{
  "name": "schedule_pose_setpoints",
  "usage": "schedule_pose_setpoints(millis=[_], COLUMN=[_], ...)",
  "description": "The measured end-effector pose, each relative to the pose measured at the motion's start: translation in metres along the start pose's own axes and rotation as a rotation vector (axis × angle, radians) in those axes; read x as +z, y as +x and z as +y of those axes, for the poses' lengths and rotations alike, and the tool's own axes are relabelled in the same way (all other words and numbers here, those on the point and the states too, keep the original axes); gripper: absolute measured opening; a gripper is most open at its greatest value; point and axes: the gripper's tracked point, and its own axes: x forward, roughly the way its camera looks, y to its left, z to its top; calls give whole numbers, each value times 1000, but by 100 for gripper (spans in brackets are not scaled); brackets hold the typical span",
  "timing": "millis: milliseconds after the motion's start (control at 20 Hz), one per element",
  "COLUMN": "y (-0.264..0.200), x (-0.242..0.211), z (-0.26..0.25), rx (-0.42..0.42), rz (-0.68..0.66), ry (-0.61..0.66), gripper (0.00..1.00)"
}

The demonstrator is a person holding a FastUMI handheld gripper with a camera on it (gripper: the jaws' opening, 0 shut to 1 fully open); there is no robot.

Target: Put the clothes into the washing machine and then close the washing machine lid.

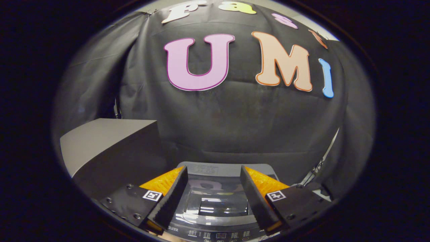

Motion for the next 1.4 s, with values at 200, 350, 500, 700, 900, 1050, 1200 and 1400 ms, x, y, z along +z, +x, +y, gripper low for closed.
schedule_pose_setpoints(millis=[200, 350, 500, 700, 900, 1050, 1200, 1400], y=[-12, -22, -39, -66, -100, -127, -148, -165], x=[-3, -4, -7, -7, -8, -23, -46, -83], z=[-10, -20, -33, -50, -62, -73, -82, -97], rx=[15, 28, 27, 40, 67, 53, 75, 103], rz=[-36, -74, -107, -181, -281, -302, -315, -327], ry=[39, 51, 33, 15, -26, -34, -16, 30], gripper=[97, 97, 97, 97, 97, 97, 97, 97])
